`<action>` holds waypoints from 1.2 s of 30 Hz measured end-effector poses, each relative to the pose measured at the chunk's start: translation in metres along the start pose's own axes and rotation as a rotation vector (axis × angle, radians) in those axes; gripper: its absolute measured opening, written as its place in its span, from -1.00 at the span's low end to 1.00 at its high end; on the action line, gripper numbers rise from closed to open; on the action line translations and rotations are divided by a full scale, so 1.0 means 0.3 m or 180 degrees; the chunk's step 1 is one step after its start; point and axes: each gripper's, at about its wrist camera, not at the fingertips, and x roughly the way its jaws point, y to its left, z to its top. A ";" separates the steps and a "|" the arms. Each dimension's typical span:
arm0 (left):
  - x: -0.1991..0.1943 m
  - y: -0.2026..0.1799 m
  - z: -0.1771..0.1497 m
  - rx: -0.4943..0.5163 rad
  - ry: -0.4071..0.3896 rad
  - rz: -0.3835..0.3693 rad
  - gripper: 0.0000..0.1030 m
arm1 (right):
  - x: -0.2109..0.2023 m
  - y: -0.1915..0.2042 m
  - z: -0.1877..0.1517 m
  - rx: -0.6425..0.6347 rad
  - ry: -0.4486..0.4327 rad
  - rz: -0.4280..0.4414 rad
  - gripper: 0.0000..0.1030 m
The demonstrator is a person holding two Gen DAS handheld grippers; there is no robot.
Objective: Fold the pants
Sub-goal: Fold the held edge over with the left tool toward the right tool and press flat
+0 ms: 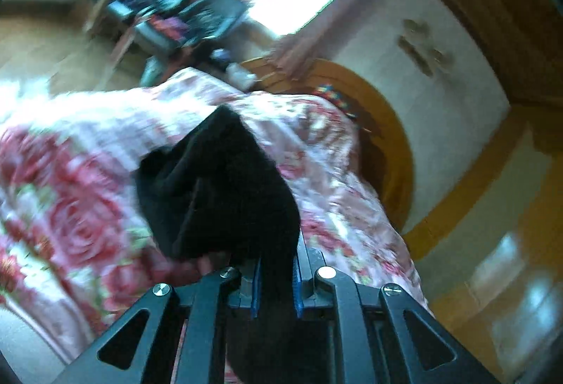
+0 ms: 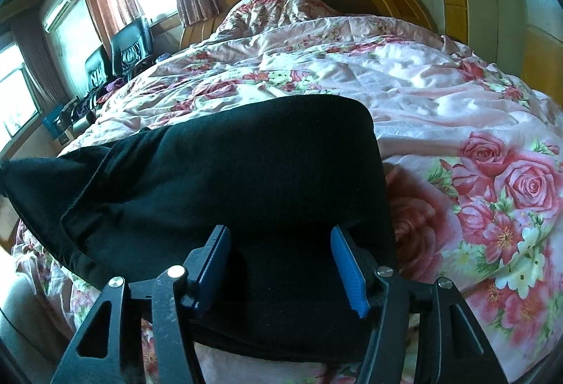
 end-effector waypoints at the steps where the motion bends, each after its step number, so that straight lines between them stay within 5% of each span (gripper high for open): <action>1: 0.005 -0.028 0.006 0.0066 0.0008 -0.0049 -0.75 | -0.003 -0.001 0.003 0.0022 0.0011 0.0011 0.18; 10: 0.066 -0.376 -0.065 0.0926 0.0182 -0.0585 -0.75 | -0.075 -0.095 0.049 0.0634 -0.0013 0.0155 0.19; 19: 0.158 -0.633 -0.267 0.1605 0.0587 -0.0970 -0.75 | -0.127 -0.244 0.090 0.1167 -0.0204 0.0133 0.25; 29: 0.276 -0.763 -0.570 0.2263 0.1184 -0.1023 -0.75 | -0.160 -0.370 0.105 0.1598 -0.0328 0.0092 0.25; 36: 0.353 -0.748 -0.723 0.2289 0.1525 -0.0981 -0.75 | -0.173 -0.429 0.103 0.1840 -0.0391 0.0142 0.26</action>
